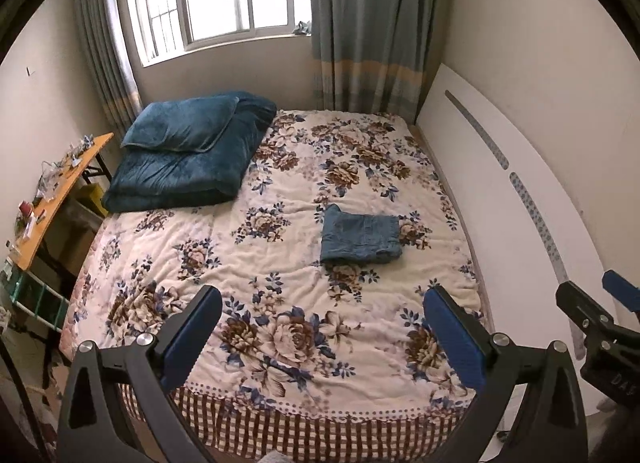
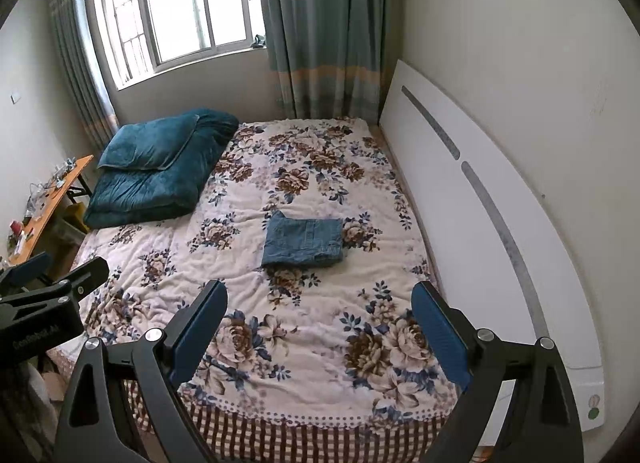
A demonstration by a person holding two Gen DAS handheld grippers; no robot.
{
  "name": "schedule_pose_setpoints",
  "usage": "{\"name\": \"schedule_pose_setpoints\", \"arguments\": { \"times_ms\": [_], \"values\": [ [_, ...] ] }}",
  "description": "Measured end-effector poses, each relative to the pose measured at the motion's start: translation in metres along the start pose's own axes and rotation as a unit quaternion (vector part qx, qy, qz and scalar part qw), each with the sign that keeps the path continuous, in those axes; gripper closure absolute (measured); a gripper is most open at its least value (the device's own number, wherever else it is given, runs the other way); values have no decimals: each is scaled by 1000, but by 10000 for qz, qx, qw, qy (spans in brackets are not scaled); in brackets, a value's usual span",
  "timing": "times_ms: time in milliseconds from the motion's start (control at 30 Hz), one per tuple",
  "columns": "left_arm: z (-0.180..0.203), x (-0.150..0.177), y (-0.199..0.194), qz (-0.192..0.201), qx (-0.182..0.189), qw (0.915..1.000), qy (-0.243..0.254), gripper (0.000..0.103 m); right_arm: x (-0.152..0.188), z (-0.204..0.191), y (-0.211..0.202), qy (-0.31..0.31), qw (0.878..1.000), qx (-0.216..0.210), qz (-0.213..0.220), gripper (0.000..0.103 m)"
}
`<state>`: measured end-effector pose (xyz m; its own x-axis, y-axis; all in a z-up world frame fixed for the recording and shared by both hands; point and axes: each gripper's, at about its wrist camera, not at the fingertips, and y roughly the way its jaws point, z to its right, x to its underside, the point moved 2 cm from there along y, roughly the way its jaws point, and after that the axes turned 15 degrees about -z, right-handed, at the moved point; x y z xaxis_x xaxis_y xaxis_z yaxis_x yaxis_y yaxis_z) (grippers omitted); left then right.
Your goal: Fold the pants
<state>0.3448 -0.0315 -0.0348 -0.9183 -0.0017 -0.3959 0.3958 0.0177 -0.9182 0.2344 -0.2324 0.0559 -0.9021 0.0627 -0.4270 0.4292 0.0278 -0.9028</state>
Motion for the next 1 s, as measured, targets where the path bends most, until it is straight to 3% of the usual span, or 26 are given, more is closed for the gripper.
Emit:
{"name": "schedule_pose_setpoints", "arguments": {
  "times_ms": [433,633,1000],
  "values": [
    [7,-29,14,-281,-181,9994,0,0,-53,4,30,-125,9983,-115,-558,8],
    [4,-31,24,-452,-117,9989,-80,0,-63,3,38,-157,9980,18,-618,8],
    [-1,-35,18,-298,-155,9994,-125,0,-64,-2,45,-192,9976,-20,-668,8]
  ]
}}
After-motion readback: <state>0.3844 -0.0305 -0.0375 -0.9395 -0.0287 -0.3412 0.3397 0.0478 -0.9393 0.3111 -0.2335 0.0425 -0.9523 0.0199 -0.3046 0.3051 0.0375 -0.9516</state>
